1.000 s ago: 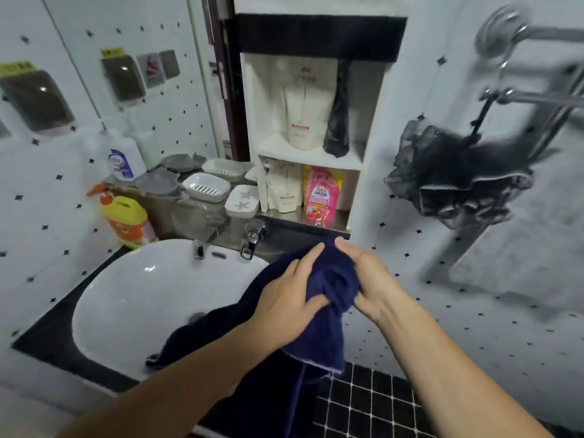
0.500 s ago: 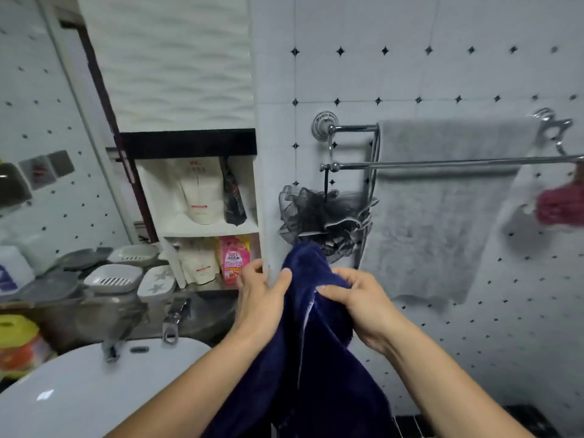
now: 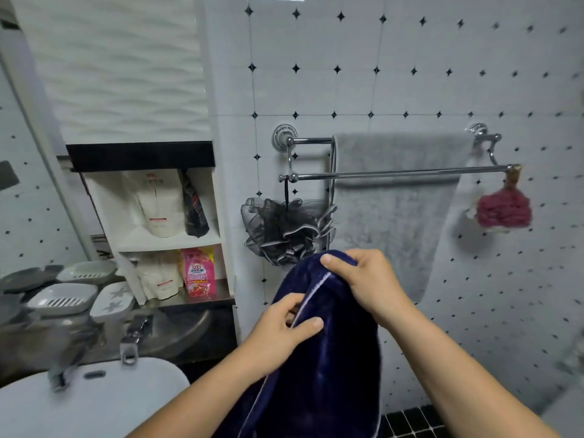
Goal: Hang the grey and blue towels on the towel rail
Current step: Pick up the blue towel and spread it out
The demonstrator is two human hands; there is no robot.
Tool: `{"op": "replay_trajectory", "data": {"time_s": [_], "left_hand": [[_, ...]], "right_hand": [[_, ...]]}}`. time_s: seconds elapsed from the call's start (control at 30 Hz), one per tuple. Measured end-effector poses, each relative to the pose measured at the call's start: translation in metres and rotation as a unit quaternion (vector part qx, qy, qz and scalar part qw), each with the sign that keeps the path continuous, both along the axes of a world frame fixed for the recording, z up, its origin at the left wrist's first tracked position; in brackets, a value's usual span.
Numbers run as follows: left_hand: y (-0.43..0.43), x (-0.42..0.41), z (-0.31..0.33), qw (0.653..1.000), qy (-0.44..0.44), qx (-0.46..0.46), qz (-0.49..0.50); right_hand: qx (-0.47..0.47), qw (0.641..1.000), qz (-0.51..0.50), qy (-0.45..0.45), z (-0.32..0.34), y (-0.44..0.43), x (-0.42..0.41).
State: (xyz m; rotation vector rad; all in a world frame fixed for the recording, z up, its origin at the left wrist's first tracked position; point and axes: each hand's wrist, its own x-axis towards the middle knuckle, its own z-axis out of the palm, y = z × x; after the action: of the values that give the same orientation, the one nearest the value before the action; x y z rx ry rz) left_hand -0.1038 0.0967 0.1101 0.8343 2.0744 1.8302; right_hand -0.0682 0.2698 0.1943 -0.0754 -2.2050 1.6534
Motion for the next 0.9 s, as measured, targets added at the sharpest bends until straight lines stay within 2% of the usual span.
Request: {"op": "replay_trajectory", "data": {"time_s": [0.07, 0.17, 0.27, 0.37, 0.43, 0.57, 0.7, 0.8, 0.83, 0.9], "left_hand": [[0.010, -0.002, -0.012, 0.999, -0.008, -0.032, -0.019], [0.023, -0.008, -0.038, 0.994, 0.001, -0.105, 0.016], [0.034, -0.015, -0.063, 0.987, -0.047, -0.153, 0.025], [0.042, -0.023, -0.068, 0.983, -0.105, -0.138, 0.055], [0.050, -0.028, -0.054, 0.984, -0.113, -0.110, 0.087], [0.074, -0.047, -0.007, 0.982, -0.053, -0.057, 0.171], [0.112, -0.064, 0.024, 0.971, 0.065, -0.104, 0.205], [0.162, -0.048, 0.027, 0.917, 0.233, -0.181, 0.269], [0.184, -0.036, 0.025, 0.909, 0.275, -0.179, 0.257], [0.232, -0.008, 0.016, 0.929, 0.283, -0.187, 0.150]], "right_hand": [[-0.043, 0.999, 0.015, 0.007, 0.009, 0.013, 0.001], [-0.091, 0.996, 0.016, 0.015, 0.023, 0.038, 0.001], [-0.102, 0.995, 0.012, 0.018, 0.029, 0.070, -0.004], [-0.085, 0.996, 0.012, 0.002, 0.028, 0.107, -0.011], [-0.075, 0.997, 0.004, -0.016, 0.026, 0.133, -0.019], [-0.135, 0.989, -0.029, -0.050, 0.023, 0.188, -0.039], [-0.302, 0.947, -0.053, -0.099, 0.028, 0.239, -0.051], [-0.403, 0.907, -0.042, -0.115, 0.032, 0.258, -0.058], [-0.433, 0.894, -0.036, -0.110, 0.033, 0.259, -0.061], [-0.480, 0.871, -0.033, -0.097, 0.035, 0.258, -0.068]]}}
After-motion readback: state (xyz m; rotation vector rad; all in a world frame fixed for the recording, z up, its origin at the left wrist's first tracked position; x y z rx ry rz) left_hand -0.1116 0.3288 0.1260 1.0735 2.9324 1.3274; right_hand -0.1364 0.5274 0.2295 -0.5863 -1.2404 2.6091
